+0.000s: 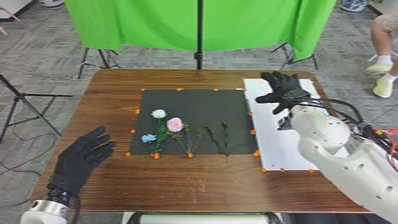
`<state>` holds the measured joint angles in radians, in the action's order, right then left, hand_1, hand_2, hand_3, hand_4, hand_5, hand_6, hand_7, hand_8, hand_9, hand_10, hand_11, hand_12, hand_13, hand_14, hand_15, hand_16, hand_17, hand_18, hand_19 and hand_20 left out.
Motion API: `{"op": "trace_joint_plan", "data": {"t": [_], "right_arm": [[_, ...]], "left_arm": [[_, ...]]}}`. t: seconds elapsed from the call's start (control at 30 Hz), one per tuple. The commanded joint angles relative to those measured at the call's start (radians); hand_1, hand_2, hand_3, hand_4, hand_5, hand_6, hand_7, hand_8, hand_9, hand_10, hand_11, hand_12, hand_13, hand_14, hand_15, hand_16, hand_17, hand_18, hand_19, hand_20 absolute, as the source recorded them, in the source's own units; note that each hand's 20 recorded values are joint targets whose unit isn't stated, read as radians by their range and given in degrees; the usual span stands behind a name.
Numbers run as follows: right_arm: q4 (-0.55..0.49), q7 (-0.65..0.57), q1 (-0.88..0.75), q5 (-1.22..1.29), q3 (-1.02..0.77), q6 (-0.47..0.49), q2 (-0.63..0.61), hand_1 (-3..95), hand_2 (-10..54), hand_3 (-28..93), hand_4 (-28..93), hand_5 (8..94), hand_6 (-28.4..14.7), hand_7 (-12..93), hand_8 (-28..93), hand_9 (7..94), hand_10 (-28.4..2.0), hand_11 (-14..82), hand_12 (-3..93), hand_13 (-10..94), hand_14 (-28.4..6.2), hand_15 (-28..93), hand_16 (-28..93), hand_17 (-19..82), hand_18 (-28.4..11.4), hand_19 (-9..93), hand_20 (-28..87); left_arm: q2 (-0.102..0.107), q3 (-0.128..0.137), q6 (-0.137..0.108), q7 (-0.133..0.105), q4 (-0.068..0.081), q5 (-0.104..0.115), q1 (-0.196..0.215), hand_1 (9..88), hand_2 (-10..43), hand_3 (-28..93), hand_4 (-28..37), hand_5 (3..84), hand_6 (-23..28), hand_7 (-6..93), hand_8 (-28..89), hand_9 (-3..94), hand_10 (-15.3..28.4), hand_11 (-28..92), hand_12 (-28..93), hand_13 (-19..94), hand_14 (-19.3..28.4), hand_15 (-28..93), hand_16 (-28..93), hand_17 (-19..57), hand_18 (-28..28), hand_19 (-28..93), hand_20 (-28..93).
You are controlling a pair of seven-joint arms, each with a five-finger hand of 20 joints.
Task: Arrange flowers
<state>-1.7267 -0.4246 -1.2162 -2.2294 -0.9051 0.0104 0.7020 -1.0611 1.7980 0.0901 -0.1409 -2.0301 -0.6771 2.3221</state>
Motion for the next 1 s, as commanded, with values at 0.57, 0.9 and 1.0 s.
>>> {"op": "trace_joint_plan", "data": {"t": [0.57,0.9,1.0], "right_arm": [[0.163,0.013,0.039,-0.036,0.069,0.092,-0.035,31.5,-7.1,86,-28,27.9,-3.7,23,-16,30.3,-5.7,14.9,17.4,38,-5.7,25,19,12,-18.3,58,21],[0.169,0.078,0.015,-0.051,0.076,-0.07,-0.045,53.9,-2.8,75,-28,63.3,2.9,47,-9,80.9,-5.0,14.9,39.8,79,-1.0,47,28,37,-14.0,80,31],[0.156,0.091,-0.003,-0.056,0.062,-0.097,-0.05,54.3,-5.4,77,-28,68.0,2.9,45,-7,85.6,-4.3,16.9,43.6,83,-1.3,49,25,39,-14.4,81,33]], "left_arm": [[0.001,0.001,-0.001,0.022,0.004,0.0,0.009,23.7,0.5,68,-27.2,33.0,4.1,19.6,-9,29.0,12.4,25,17,24,14.2,39,1,-8.5,20.9,50,10],[0.002,0.004,-0.003,0.012,-0.001,0.002,0.023,23.7,0.5,68,-27.1,33.0,4.2,19.5,-9,29.0,12.3,25,17,24,14.1,39,1,-8.5,20.9,50,10],[0.002,0.004,-0.004,0.011,-0.001,0.003,0.021,23.7,0.5,69,-27.1,32.9,4.1,19.6,-9,29.0,12.3,25,17,24,14.2,39,1,-8.5,20.9,50,10]]}}
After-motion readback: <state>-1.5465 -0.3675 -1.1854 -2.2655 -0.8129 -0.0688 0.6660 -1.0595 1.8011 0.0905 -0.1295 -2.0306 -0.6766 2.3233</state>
